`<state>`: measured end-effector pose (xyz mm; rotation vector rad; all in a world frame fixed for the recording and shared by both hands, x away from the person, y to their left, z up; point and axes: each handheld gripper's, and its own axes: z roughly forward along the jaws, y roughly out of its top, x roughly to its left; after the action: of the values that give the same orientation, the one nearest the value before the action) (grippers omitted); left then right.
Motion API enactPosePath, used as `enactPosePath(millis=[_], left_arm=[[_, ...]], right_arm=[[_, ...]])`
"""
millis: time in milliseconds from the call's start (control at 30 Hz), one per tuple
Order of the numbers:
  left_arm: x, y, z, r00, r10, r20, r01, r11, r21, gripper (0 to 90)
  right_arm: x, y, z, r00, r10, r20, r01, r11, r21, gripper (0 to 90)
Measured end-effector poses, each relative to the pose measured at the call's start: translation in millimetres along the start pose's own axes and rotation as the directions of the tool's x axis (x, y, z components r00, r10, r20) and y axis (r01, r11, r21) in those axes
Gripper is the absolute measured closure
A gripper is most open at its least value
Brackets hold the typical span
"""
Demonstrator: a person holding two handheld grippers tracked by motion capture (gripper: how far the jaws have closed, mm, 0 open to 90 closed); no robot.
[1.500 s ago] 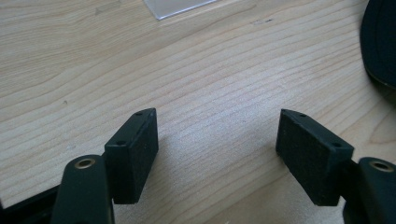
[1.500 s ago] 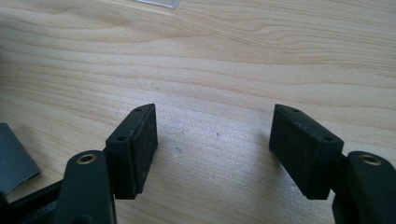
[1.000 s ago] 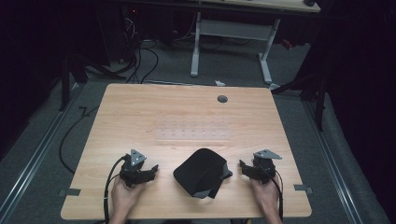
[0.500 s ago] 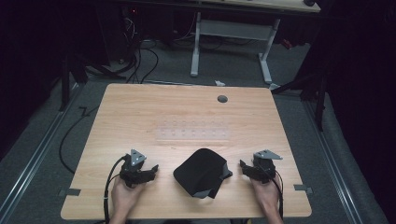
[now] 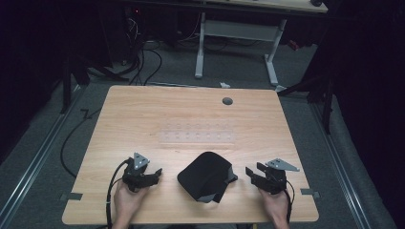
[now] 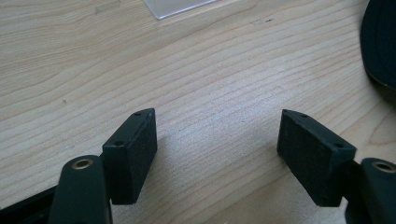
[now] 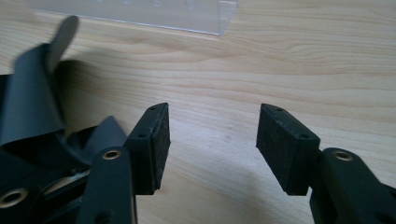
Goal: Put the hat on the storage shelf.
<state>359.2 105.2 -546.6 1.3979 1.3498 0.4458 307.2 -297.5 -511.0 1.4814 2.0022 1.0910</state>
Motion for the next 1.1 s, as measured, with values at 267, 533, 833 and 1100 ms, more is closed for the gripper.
enactPosePath(millis=[267, 533, 833, 1100], left_arm=[[0.0, 0.0, 0.0, 1.0000, 0.000, 0.000, 0.000, 1.0000, 0.000, 29.0], [-0.1, 0.0, 0.0, 1.0000, 0.000, -0.001, 0.000, 1.0000, 0.000, 29.0], [0.1, 0.0, 0.0, 1.0000, 0.003, -0.001, -0.003, 1.0000, 0.001, 29.0], [0.1, 0.0, 0.0, 1.0000, 0.003, -0.001, -0.003, 1.0000, 0.001, 29.0]], right_arm=[[18.6, 1.2, -10.7, 0.9953, -0.056, -0.079, 0.052, 0.998, -0.044, 44.2], [33.6, 5.4, -13.9, 0.9850, -0.087, -0.149, 0.080, 0.995, -0.054, 43.4], [48.3, 14.3, -4.9, 0.9710, -0.119, -0.207, 0.112, 0.993, -0.043, 43.4], [52.2, 19.5, 13.1, 0.9606, -0.106, -0.257, 0.108, 0.994, -0.007, 44.9]])
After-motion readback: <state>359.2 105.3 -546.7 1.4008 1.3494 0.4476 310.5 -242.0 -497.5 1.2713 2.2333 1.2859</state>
